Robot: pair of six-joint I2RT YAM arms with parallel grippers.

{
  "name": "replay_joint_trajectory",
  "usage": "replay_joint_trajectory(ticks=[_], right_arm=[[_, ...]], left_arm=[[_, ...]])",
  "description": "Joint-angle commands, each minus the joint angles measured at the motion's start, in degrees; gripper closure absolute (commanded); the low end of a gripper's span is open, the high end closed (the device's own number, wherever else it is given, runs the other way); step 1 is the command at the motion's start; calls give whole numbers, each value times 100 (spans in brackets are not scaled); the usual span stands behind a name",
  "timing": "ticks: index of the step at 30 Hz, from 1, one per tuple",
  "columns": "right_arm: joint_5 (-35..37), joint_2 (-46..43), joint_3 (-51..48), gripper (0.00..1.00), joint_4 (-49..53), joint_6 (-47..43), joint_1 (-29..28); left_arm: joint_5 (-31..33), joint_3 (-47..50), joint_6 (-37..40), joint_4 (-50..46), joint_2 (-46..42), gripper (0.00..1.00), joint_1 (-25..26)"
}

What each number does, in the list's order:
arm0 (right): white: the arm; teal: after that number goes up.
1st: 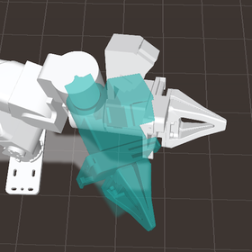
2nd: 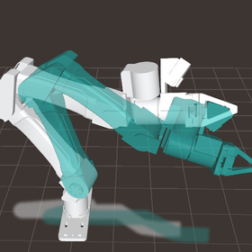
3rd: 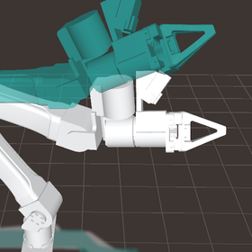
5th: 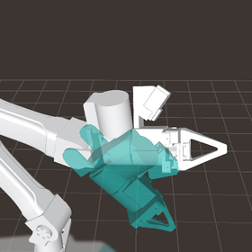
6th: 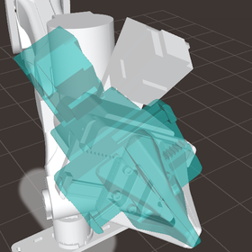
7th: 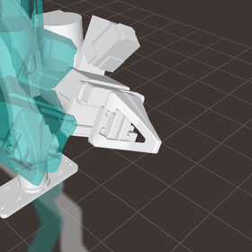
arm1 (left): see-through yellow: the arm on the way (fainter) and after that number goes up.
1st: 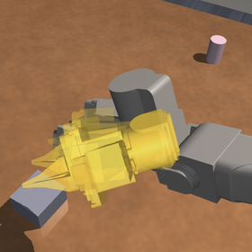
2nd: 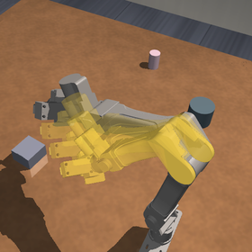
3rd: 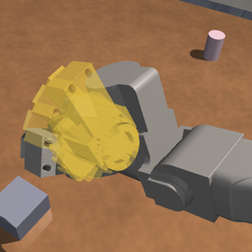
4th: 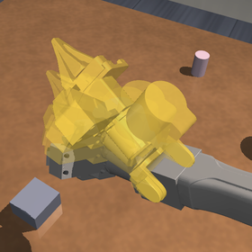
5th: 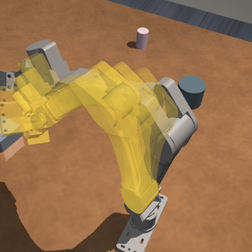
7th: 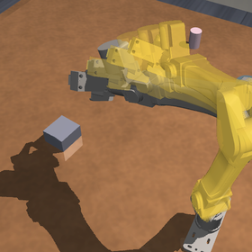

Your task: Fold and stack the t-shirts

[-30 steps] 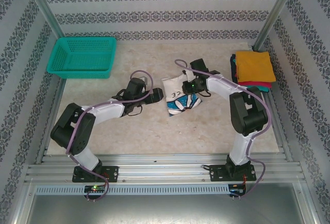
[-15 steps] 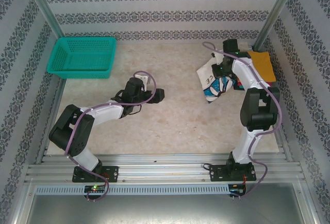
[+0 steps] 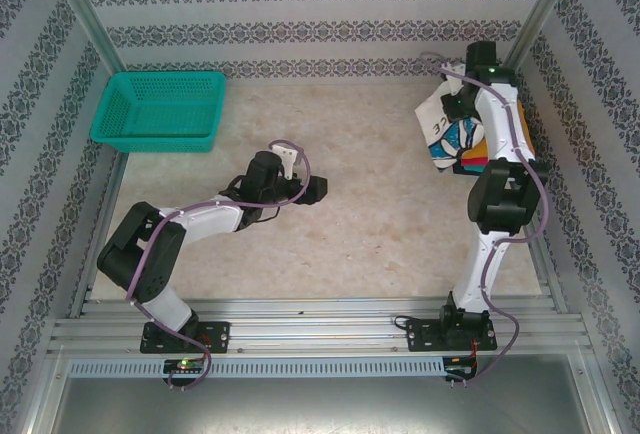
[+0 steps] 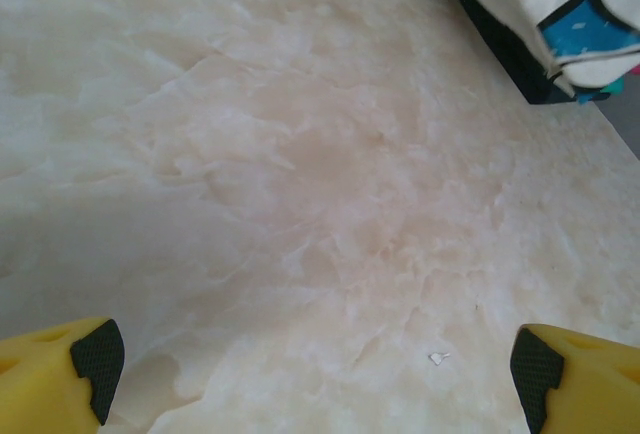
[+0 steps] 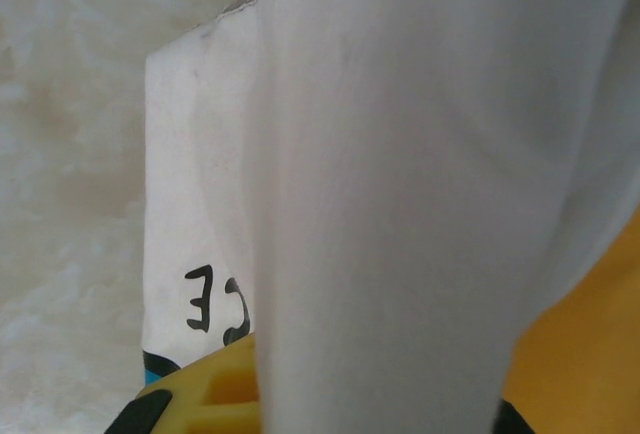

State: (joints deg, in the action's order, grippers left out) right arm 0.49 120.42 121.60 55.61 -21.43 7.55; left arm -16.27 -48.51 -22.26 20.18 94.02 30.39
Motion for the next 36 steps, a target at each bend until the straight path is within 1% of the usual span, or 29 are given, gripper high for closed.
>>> replay_joint_trajectory(ticks=[1,7,12,18,31,36], right_arm=[[110,61,625,100,310,-140,201],[-5,309,1376,100,612,-155,463],[82,518,1725,100,752,-256,573],[222,533,1529,100,555,-265,665],[827,771,1145,100,59,-424,886],[837,653,853,100,-299,-654,891]], left_arm=[[-87,-122,167,293,112,0,85],[-112,-84,152,396,156,0,90],[-159,-84,108,461,204,0,90],[-180,-53,70,525,196,0,92],[-219,-9,-4,644,222,0,90],[-271,-2,-33,726,270,0,90]])
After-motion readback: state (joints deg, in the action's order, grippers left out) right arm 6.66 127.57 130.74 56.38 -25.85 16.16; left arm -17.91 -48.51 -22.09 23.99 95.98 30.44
